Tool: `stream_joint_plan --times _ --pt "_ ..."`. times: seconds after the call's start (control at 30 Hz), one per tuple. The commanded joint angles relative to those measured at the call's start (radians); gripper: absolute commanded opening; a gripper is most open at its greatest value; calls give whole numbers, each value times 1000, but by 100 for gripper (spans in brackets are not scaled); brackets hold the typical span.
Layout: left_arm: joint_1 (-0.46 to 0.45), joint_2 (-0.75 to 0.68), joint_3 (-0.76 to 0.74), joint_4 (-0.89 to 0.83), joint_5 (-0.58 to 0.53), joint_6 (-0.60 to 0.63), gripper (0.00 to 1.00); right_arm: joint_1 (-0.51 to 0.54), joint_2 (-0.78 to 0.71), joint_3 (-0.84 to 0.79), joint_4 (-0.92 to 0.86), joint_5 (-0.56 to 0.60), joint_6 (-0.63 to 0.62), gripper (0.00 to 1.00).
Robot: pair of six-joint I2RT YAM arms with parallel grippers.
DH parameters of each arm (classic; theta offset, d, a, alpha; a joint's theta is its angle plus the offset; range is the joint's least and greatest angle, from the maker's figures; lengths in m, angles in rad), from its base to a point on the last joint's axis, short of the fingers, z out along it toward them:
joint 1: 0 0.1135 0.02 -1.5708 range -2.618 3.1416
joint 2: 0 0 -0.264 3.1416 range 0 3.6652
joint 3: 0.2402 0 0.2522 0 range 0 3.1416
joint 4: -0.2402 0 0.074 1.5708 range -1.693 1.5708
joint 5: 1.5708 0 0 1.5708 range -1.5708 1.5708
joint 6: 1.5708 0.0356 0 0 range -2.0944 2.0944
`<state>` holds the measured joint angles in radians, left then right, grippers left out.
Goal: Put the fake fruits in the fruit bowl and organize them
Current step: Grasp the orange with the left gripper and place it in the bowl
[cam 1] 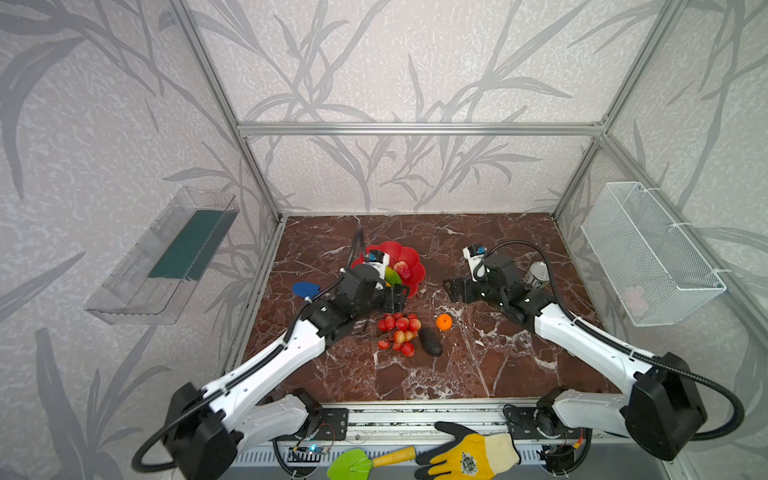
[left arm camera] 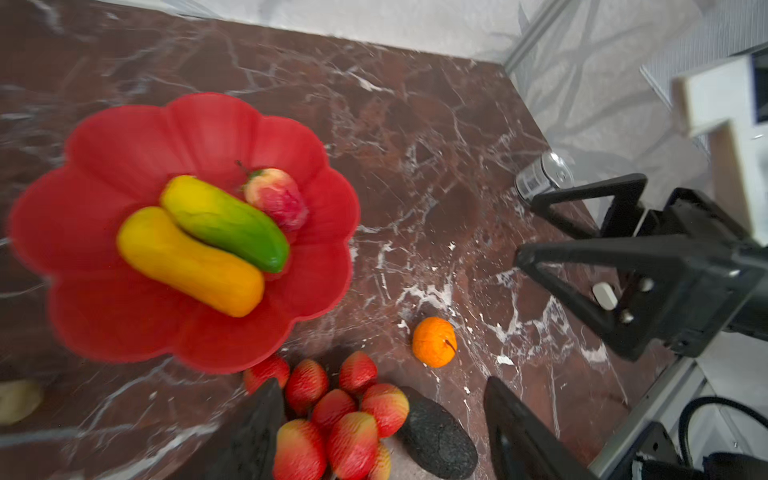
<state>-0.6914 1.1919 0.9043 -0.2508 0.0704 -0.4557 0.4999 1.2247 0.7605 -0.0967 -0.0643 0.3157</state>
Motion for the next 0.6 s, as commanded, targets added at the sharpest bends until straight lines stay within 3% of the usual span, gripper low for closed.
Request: stream_joint_plan --times 0.0,0.2,0.57 --pt "-72 142 71 3 -34 84 77 -70 -103 -105 -3 -26 84 99" --pt "-153 388 182 -10 -11 84 78 -148 -215 -185 -66 -49 86 99" --pt "-171 678 329 -59 88 65 81 -215 -309 -245 -88 -80 103 99"
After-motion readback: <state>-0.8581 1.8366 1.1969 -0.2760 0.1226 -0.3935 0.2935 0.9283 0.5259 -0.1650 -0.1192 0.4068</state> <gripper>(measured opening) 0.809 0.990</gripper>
